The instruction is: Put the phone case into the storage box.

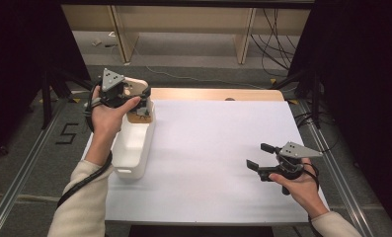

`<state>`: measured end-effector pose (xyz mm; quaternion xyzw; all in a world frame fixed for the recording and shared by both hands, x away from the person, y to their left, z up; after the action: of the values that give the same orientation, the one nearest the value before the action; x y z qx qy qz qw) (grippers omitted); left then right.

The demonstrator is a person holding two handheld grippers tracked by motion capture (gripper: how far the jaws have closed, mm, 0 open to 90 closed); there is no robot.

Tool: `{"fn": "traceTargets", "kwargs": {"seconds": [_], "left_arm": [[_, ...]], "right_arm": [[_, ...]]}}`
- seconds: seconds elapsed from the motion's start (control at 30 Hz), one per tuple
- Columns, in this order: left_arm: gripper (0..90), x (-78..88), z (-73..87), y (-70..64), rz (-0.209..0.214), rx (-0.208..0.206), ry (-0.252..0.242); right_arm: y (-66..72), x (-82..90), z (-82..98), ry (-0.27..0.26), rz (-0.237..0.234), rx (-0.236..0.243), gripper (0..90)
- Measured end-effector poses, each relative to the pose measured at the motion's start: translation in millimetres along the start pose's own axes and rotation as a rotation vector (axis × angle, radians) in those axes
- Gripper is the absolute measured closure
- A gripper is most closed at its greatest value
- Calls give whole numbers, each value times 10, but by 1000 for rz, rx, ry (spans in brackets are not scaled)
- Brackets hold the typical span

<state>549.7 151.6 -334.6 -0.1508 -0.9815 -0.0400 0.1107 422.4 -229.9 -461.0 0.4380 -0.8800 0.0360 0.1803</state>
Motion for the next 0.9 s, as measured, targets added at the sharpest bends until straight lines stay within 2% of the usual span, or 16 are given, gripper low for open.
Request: {"fn": "traceTargets", "kwargs": {"seconds": [0.9], "left_arm": [[118, -62, 99, 89, -14, -10, 14]], "right_arm": [[2, -4, 4, 1, -2, 2, 155]]}}
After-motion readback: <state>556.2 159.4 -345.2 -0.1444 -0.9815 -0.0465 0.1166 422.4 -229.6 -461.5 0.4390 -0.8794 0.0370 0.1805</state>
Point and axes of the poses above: each handheld gripper's, and its own axes: x roughly backward along the jaws, z roughly out of its underside, y roughly to its left, the point moved 9 cm from there along -x, roughly forward along the jaws, and after that the axes turned 5 degrees about -z, right-handed, at the moved point
